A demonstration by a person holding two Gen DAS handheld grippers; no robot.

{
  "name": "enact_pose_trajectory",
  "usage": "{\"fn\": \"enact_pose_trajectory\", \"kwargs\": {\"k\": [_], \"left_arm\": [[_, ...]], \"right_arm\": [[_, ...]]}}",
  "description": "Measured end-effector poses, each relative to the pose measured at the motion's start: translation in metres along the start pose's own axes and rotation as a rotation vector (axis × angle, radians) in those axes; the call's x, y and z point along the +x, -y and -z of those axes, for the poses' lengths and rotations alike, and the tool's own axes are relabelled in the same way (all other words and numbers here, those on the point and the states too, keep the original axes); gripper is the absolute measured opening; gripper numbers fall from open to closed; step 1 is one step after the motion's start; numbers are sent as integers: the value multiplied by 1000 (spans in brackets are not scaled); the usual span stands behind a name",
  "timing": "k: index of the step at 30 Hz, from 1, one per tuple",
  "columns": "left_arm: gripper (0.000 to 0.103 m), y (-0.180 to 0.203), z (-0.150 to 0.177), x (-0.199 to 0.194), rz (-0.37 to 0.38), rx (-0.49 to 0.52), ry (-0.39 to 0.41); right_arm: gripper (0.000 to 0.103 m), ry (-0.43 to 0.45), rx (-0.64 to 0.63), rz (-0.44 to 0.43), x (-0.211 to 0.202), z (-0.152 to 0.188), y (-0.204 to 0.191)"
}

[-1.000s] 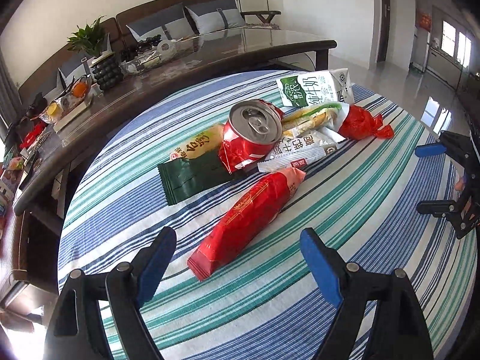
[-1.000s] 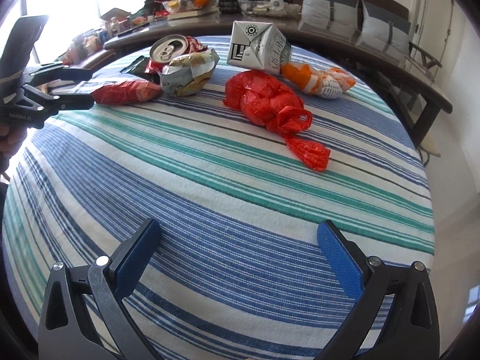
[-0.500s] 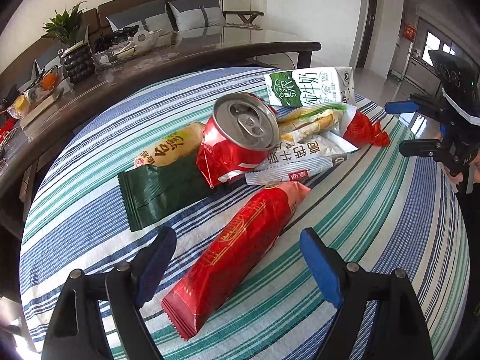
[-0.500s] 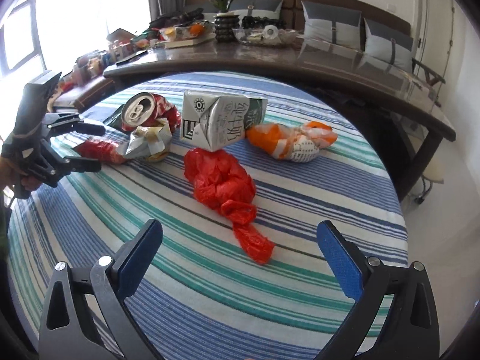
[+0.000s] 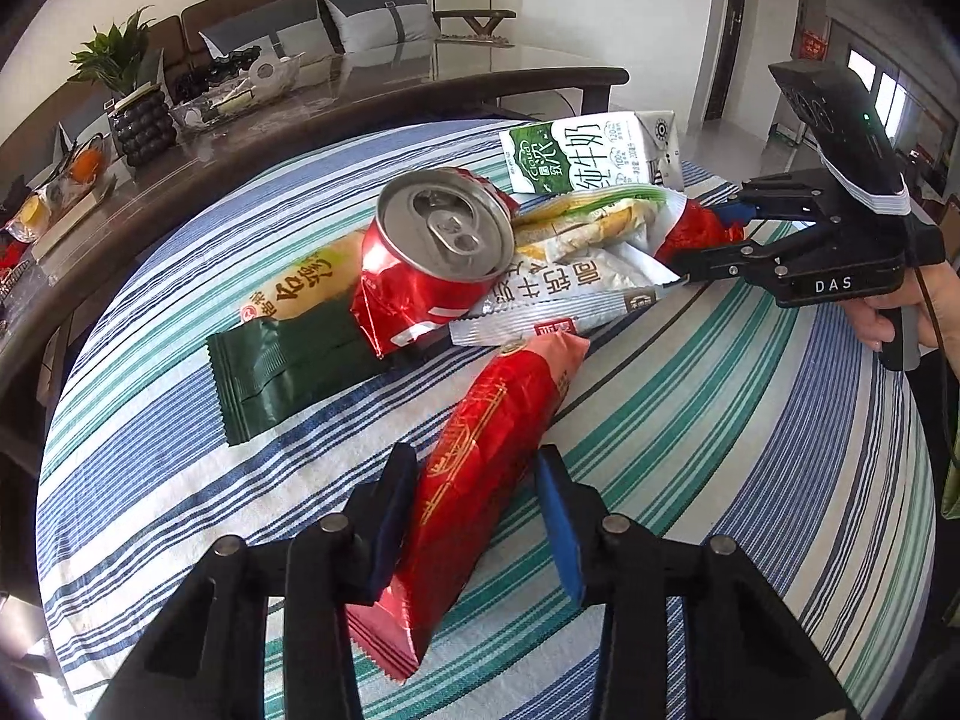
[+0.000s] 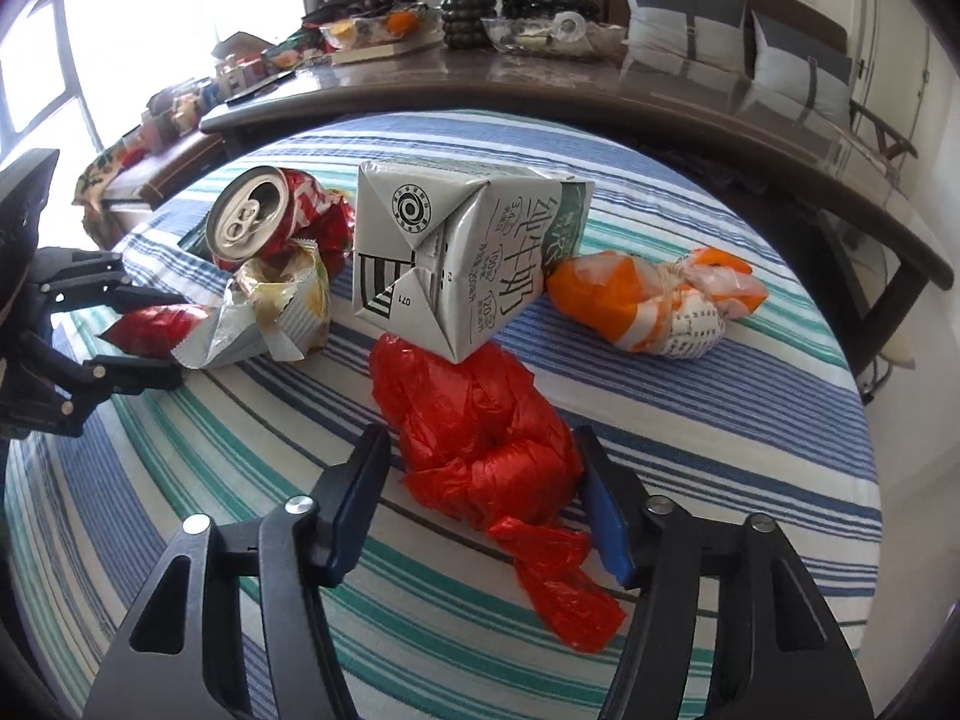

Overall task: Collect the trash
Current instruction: 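Grasp the red plastic bag with the right tool while left tool grasps red sausage wrapper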

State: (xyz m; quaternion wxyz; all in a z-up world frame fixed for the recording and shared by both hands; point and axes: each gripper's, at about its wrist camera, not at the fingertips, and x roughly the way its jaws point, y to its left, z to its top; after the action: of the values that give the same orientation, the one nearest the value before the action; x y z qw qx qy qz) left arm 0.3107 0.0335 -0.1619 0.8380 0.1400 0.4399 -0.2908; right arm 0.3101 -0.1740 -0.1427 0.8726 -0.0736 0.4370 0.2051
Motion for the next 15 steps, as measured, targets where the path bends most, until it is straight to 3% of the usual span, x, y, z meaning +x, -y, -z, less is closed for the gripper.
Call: {"fn": "enact_pose_trajectory", "kwargs": {"k": [5,11,15], "left_arm": [[34,13,8,-10,-25,-71,-3],[32,37,23,-24,-5,-262,20],[32,59,35,-29,0,-340,16]], "right_arm": [[52,-1,77,-18,-20,14,6],[52,-47,234,51,-46,51,26],[53,-68,254,60,-61,66,24]]}}
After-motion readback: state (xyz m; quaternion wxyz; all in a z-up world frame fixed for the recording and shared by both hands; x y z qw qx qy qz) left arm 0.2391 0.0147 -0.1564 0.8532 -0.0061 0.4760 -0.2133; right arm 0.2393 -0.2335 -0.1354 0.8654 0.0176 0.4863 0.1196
